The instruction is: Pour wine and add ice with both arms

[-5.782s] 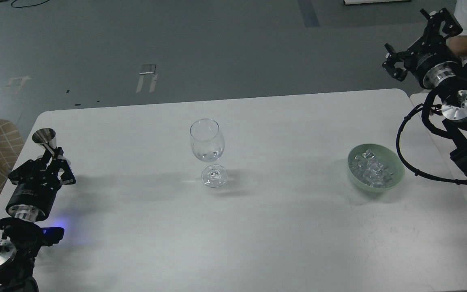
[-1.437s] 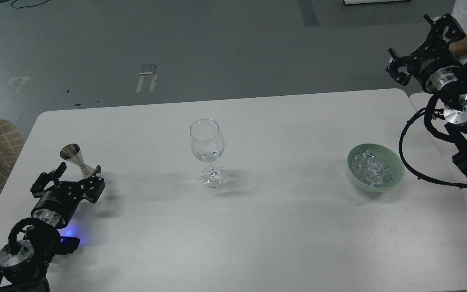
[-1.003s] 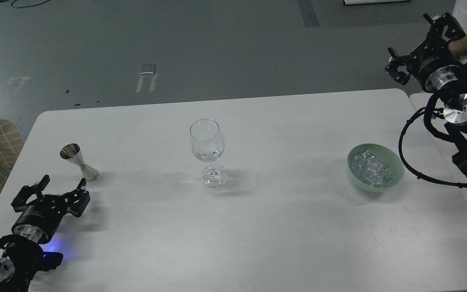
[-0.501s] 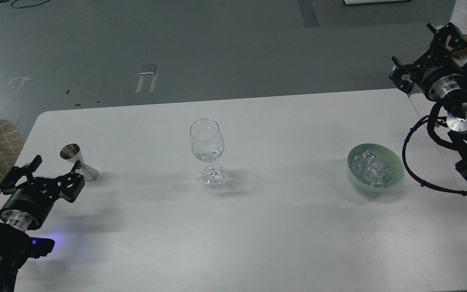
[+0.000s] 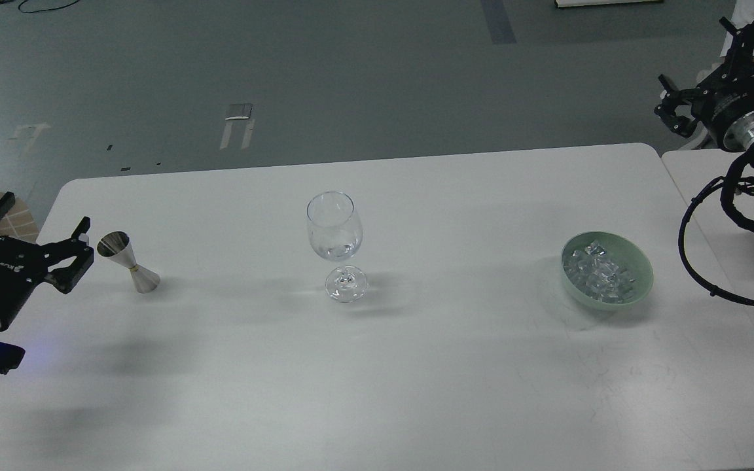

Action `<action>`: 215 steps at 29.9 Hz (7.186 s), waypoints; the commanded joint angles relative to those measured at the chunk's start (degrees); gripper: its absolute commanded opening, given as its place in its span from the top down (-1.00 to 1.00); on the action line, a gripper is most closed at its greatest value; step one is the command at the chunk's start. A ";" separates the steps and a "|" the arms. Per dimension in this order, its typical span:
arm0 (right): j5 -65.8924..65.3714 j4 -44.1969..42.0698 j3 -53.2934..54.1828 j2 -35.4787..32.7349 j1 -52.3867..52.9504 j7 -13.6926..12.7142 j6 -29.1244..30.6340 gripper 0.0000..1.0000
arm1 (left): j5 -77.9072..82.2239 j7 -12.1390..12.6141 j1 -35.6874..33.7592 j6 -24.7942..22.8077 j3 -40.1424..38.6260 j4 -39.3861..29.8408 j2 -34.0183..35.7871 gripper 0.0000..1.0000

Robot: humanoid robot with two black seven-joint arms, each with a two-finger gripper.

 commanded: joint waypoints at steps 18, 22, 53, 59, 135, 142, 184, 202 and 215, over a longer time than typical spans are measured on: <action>-3.38 10.90 -6.59 -15.00 -1.59 -0.02 2.10 -1.00 | 24.68 0.22 -15.43 5.72 14.39 -4.74 5.94 -0.96; -9.96 12.13 -10.02 -16.76 0.08 -0.02 2.10 -1.00 | 29.27 0.13 -19.12 6.25 17.74 -4.82 6.21 -0.96; -68.95 18.20 -41.21 -17.03 25.57 1.38 3.07 -1.00 | 20.83 -6.46 -24.49 10.56 6.41 8.01 -5.83 -0.96; -76.69 18.64 -47.55 -16.85 29.79 4.73 2.89 -1.00 | 20.92 -9.72 -24.49 10.65 7.11 9.15 -5.83 -0.96; -84.77 46.24 -52.21 -28.63 3.69 -3.71 -1.15 -0.54 | 35.33 -10.33 -21.33 0.10 15.46 6.51 -7.85 -0.96; -85.30 45.97 -52.04 -26.78 0.87 -3.71 -1.42 -0.63 | 35.33 -10.33 -20.45 0.01 15.29 6.43 -7.85 -0.96; -86.44 40.17 -51.86 -21.95 1.05 -8.45 -1.07 -0.28 | 34.98 -10.51 -18.96 -0.07 14.93 6.60 -8.65 -0.96; -86.27 41.92 -52.12 -23.79 0.61 -8.37 -1.07 -0.20 | 34.98 -10.42 -18.96 -0.07 14.84 6.60 -8.47 -0.96; -86.36 43.95 -52.39 -25.64 -0.62 -9.86 -0.71 -0.15 | 34.98 -10.42 -18.87 0.01 14.93 6.51 -8.47 -0.96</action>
